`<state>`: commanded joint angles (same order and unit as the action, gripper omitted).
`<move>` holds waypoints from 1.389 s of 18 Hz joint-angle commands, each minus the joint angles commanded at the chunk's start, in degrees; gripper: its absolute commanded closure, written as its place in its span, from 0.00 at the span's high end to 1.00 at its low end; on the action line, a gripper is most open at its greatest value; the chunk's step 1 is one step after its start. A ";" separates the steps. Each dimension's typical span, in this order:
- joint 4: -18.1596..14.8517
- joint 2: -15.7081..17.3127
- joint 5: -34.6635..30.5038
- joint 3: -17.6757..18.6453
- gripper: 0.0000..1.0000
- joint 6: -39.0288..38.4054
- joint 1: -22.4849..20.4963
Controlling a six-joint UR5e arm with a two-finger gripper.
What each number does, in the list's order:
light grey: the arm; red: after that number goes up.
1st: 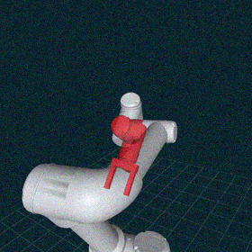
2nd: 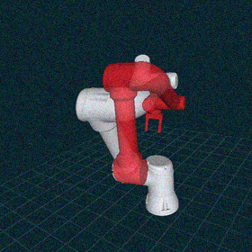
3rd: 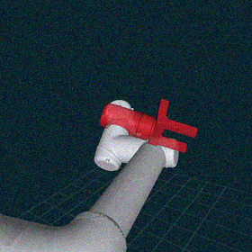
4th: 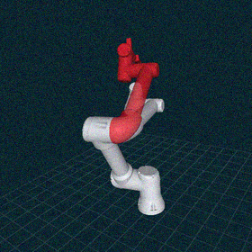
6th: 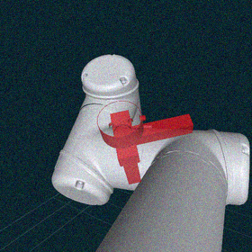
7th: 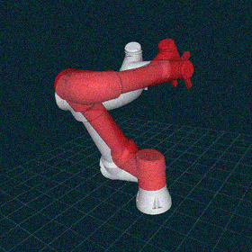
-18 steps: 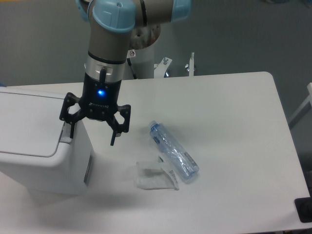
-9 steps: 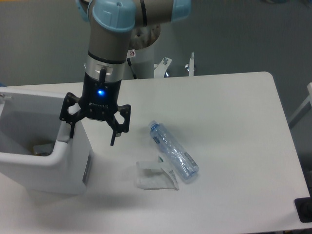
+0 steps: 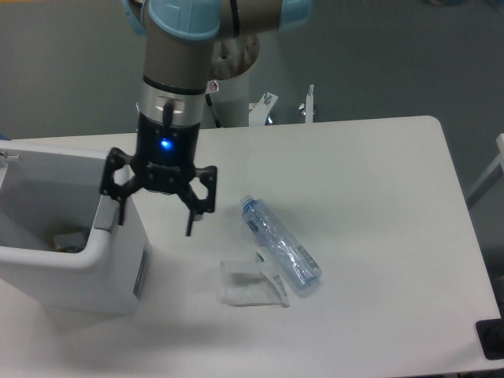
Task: Open the trash can
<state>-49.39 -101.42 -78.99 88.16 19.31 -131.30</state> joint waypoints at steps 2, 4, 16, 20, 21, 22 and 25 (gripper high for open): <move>0.00 -1.05 -0.63 -1.05 1.00 7.55 -1.84; -0.09 -2.29 -0.81 -1.24 1.00 13.10 -4.04; -1.23 -8.71 -5.80 2.01 1.00 34.90 -17.76; -1.84 -9.50 -8.63 3.59 1.00 40.36 -17.49; -1.85 -9.41 -9.15 4.03 1.00 42.02 -17.49; -2.02 -9.24 -9.25 4.13 1.00 43.00 -17.41; -1.85 -9.32 -9.51 4.74 1.00 43.10 -17.41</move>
<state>-51.24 -110.74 -88.50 92.90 62.40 -148.71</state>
